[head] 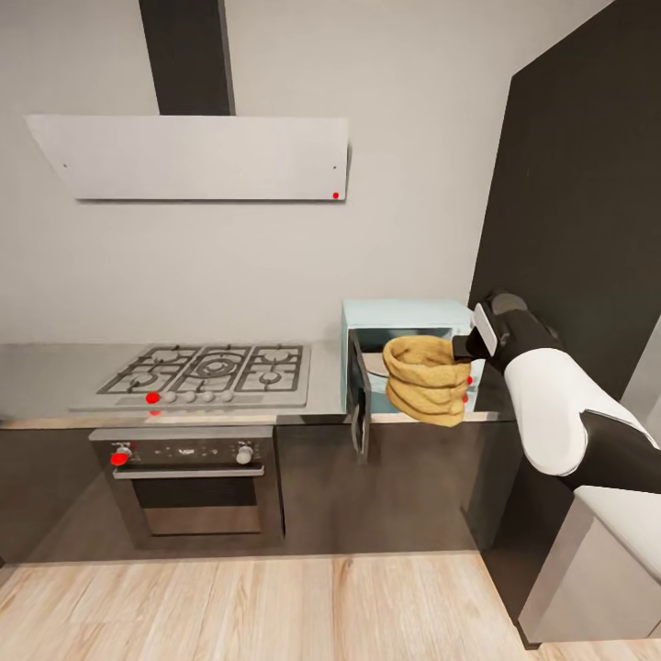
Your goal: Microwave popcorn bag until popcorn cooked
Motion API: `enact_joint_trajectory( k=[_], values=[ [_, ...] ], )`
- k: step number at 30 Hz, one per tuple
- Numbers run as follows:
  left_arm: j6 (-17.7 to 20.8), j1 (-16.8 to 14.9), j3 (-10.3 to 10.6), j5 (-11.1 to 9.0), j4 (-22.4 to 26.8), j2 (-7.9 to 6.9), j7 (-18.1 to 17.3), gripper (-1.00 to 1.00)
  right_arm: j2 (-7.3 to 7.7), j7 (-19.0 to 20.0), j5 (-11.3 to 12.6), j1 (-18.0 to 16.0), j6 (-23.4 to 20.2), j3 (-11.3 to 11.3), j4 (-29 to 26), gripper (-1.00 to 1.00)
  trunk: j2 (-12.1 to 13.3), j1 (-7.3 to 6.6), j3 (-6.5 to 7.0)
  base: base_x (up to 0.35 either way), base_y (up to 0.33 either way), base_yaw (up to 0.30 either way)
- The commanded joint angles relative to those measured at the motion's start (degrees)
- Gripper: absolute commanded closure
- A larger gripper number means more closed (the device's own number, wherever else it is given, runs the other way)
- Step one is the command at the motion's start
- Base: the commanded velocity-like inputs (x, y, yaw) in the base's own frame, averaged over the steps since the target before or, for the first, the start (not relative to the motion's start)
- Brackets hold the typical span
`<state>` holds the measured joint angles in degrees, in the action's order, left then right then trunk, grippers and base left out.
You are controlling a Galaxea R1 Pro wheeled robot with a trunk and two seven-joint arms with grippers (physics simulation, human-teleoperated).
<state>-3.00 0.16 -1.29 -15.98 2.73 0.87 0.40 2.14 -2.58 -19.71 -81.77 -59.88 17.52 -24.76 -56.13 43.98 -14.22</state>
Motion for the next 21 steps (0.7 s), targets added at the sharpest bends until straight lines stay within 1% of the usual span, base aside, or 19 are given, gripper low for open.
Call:
enact_joint_trajectory(
  k=[1,7,17,21],
  values=[
    [-0.1,0.0,-0.1,-0.2,0.1,0.01,0.0,-1.0,-0.04,-0.3,0.1,-0.1,-0.1,0.3,0.0,1.0,0.0,0.01,-0.06,0.103,0.0,0.0],
    [-0.1,0.0,-0.1,-0.3,0.1,0.01,0.0,-1.0,-0.03,-0.4,0.2,-0.1,-0.1,0.3,0.0,1.0,0.0,0.01,-0.06,0.153,0.0,0.0],
    [-0.1,0.0,-0.1,-0.3,0.1,0.01,0.0,-1.0,0.03,-0.5,0.3,0.0,-0.1,0.3,0.1,1.0,0.0,0.01,-0.06,0.235,0.0,0.0],
    [-0.1,0.0,-0.1,-0.3,0.1,0.01,0.0,-1.0,0.09,-0.7,0.3,1.0,-0.1,0.3,1.7,1.0,0.0,0.01,-0.06,0.234,0.0,0.0]
  ],
)
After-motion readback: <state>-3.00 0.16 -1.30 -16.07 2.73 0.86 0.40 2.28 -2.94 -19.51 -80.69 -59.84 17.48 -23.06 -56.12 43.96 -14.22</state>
